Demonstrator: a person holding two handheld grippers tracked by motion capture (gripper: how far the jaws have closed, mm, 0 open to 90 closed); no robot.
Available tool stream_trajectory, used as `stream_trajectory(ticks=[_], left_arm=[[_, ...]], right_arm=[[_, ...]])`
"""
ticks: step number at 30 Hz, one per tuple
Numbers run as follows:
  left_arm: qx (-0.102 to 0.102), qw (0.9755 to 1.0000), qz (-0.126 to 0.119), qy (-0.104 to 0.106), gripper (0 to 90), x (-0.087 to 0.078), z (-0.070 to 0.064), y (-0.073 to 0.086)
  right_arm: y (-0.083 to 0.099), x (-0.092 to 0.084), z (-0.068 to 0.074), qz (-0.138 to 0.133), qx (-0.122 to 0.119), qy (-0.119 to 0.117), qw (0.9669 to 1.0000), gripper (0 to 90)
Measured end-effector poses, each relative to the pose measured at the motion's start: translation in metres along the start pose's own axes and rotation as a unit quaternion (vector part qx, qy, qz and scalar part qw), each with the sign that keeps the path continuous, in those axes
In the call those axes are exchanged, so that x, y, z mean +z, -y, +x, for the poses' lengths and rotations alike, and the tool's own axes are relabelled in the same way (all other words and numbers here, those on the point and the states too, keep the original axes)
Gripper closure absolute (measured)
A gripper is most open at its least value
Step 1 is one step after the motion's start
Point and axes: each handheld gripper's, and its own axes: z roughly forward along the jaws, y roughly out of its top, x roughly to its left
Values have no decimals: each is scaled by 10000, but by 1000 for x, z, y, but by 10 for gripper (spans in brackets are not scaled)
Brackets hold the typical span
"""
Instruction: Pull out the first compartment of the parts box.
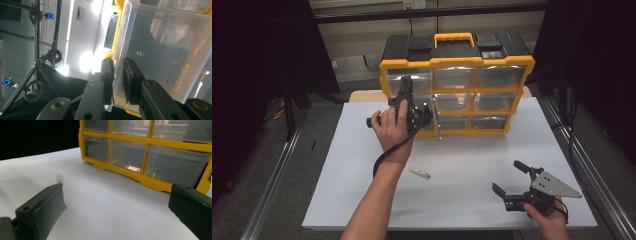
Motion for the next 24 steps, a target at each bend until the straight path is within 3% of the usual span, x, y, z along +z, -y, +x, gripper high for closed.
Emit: stream_trajectory(ticks=[3,4,9,13,19,20,24], left_arm=[[41,10000,-34,-46,799,-1,1,0],[-53,10000,5,5,800,-2,0,0],[69,10000,-24,-37,800,-4,2,0],[2,10000,-28,-24,801,-5,1,0],[68,10000,-28,-34,801,-6,2,-1],[-29,10000,-8,3,801,-7,1,0],[45,10000,-48,-35,801,-7,2,-1]], right_arm=[[0,0,0,14,25,-3,10000,0],[0,0,0,8,9,2,10000,0],[0,0,-1,3,10,-3,10000,0],[0,-1,-2,-12,31,15,10000,0],[0,0,-3,-17,8,58,10000,0],[1,0,-3,-18,30,63,10000,0],[1,-1,-4,-10,39,68,10000,0]])
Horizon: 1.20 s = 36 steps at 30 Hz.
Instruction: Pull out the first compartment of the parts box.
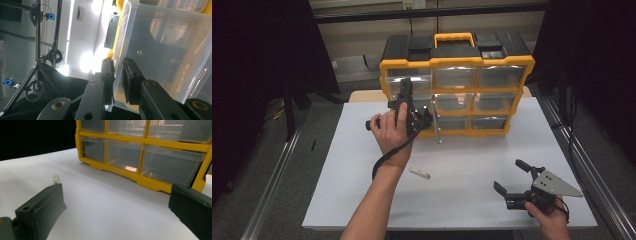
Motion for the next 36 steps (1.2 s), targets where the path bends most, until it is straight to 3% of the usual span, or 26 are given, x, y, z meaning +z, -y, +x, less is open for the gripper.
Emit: stream_trajectory(ticks=[4,7,8,10,11,13,21,23,25,27,30,31,33,35,36], left_arm=[[18,10000,23,12,801,-1,0,0],[-79,9999,68,43,802,-3,-1,0],[32,10000,34,8,802,-3,1,0],[67,10000,25,6,802,-4,1,0],[-53,10000,1,-42,803,-4,-1,1],[8,10000,58,41,804,-5,0,1],[-31,10000,38,33,804,-8,0,1],[52,10000,9,-9,805,-9,2,1],[-114,9999,28,42,804,-10,0,1],[15,10000,44,25,805,-11,1,1],[-41,10000,8,-2,806,-11,0,2],[57,10000,-20,-38,806,-12,1,2],[43,10000,-25,-43,807,-12,0,2],[-156,9999,4,36,806,-13,-3,3],[-5,10000,-3,-18,806,-13,-1,2]], right_arm=[[0,0,-1,10,19,14,10000,0],[0,0,-1,-7,14,43,10000,0],[0,0,-2,-3,4,33,10000,0],[0,0,-2,-2,13,34,10000,0],[0,0,-2,8,26,34,10000,0],[0,0,-2,-1,19,30,10000,0],[0,0,-2,8,32,34,10000,0],[0,0,-2,1,17,39,10000,0],[0,0,-2,0,18,41,10000,0],[0,0,-2,-2,8,37,10000,0],[0,0,-2,-4,10,37,10000,0],[0,0,-2,-1,13,30,10000,0],[0,0,-2,-1,7,34,10000,0],[0,0,-1,-4,19,46,10000,0],[0,0,-1,-5,19,44,10000,0]])
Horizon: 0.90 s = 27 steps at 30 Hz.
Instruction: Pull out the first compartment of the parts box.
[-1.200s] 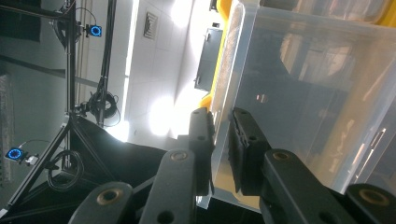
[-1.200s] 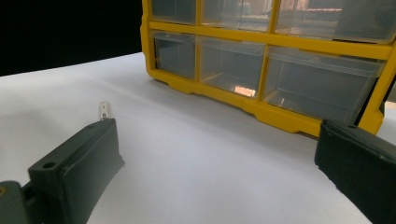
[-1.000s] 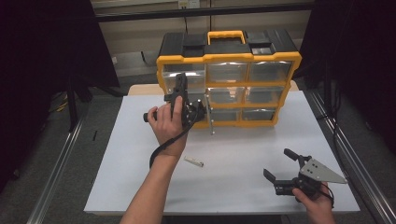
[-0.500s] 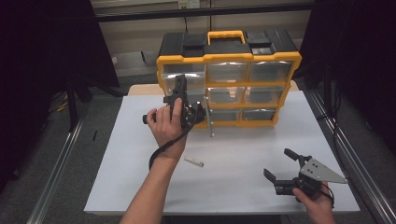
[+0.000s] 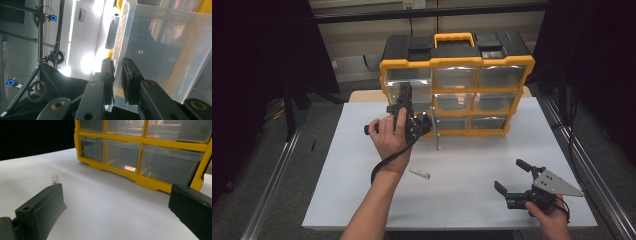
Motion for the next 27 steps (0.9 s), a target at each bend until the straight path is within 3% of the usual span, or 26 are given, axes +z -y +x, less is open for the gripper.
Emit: stream_trajectory(ticks=[3,5,11,15,16,19,21,24,27], left_arm=[[-58,10000,-52,-36,806,-1,-1,0],[34,10000,-28,-40,806,-2,0,0],[38,10000,-12,-31,806,-5,0,1],[-103,9999,-51,-22,807,-5,-2,2],[71,9999,-60,-82,808,-6,0,1],[109,9999,-32,-79,808,-7,0,2],[-78,9999,-35,-91,808,-8,-4,3],[59,9998,-83,-156,809,-9,-2,2],[17,9999,-69,-140,810,-10,-3,3]], right_arm=[[0,0,0,0,-2,3,10000,0],[0,0,0,-6,0,2,10000,0],[0,0,0,17,-16,-21,10000,0],[0,0,0,18,-21,-32,10000,0],[0,0,0,15,-13,-46,10000,0],[0,0,1,17,-9,-47,10000,0],[0,0,1,10,-10,-40,10000,0],[0,0,1,10,-15,-31,10000,0],[0,0,1,11,-8,-45,10000,0]])
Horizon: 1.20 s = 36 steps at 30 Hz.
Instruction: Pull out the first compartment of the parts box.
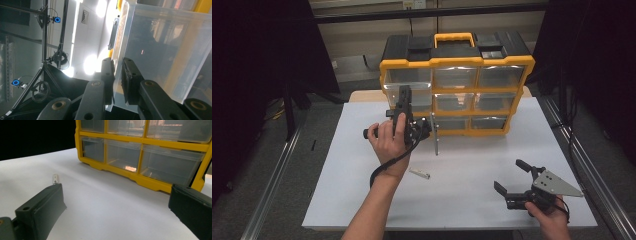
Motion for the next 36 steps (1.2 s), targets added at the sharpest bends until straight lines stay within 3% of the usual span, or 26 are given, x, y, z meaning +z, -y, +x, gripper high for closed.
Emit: stream_trajectory(ticks=[2,3,6,16,18,24,26,28,29,36], left_arm=[[47,10000,3,-32,810,-1,1,0],[-42,10000,-28,-69,810,-1,0,0],[80,10000,2,-16,810,-2,2,-1],[74,10000,-19,-26,810,-2,2,0],[-24,10000,-12,-24,810,-3,0,0],[58,10000,45,26,812,-5,1,1],[-44,10000,6,23,814,-5,0,2],[-19,10000,9,0,816,-6,0,3],[92,10000,-6,-35,818,-7,1,3],[46,10000,-54,-64,830,-8,0,3]], right_arm=[[0,0,0,3,12,-2,10000,0],[0,0,0,-1,1,4,10000,0],[0,0,0,8,-3,11,10000,0],[0,0,0,5,-6,3,10000,0],[0,0,0,-2,4,-7,10000,0],[0,0,1,1,-17,-5,10000,0],[0,1,1,2,-24,-1,10000,0],[0,1,0,8,-19,1,10000,0],[0,1,1,7,-20,0,10000,0],[0,1,1,28,-17,-38,10000,0]])
